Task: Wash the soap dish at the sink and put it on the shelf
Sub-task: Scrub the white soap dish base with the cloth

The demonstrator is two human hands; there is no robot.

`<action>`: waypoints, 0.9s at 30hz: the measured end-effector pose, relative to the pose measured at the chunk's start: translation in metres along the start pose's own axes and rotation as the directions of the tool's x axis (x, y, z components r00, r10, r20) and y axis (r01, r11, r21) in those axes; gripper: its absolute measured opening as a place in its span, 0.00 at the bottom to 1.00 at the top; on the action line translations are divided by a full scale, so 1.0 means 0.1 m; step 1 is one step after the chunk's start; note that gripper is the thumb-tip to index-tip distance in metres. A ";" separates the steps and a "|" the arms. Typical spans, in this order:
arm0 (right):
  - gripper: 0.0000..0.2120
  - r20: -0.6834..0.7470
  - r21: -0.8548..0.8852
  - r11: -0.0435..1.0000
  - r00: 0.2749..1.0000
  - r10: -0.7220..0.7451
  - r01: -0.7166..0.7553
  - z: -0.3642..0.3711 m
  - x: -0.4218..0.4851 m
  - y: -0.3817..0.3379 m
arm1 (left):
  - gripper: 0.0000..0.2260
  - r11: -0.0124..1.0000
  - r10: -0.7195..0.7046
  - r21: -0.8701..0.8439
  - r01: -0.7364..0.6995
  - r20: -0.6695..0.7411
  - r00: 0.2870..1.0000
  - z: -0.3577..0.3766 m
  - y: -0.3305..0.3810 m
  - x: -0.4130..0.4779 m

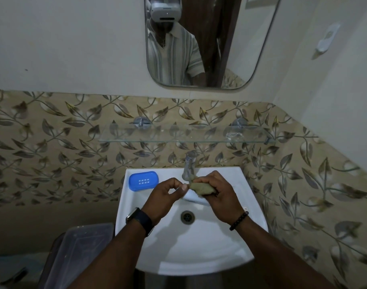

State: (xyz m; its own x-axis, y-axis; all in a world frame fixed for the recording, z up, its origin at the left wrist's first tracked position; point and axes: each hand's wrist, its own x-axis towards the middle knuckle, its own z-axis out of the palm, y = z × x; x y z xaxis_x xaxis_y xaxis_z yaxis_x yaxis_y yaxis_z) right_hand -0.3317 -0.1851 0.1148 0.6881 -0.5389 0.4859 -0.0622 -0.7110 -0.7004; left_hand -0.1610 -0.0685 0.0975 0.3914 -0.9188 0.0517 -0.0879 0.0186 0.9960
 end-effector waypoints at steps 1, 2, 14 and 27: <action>0.20 -0.078 -0.045 0.999 0.997 -0.015 0.012 0.02 0.00 0.01 | 0.15 0.998 -0.023 -0.053 0.022 -0.008 1.000 0.03 0.01 -0.01; 0.19 -0.170 -0.077 0.997 0.985 -0.003 -0.010 0.05 0.00 0.01 | 0.13 0.993 -0.046 -0.106 0.044 -0.009 0.999 0.06 0.02 -0.02; 0.15 -0.047 -0.435 0.826 0.907 -0.419 0.359 0.41 -0.30 0.12 | 0.14 0.935 -0.226 -0.295 0.195 -0.077 0.971 0.22 0.02 0.08; 0.24 0.006 -0.510 0.802 0.933 -0.359 0.311 0.28 -0.19 0.20 | 0.10 0.912 -0.177 -0.388 0.129 -0.091 0.980 0.21 0.09 0.05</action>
State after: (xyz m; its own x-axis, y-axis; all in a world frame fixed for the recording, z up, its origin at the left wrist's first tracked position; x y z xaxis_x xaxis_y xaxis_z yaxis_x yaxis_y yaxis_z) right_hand -0.3258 -0.1757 0.0767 0.6691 -0.2451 0.7016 -0.2046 -0.9683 -0.1432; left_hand -0.1786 -0.0810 0.1049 0.4828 -0.8676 -0.1193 0.3261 0.0517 0.9439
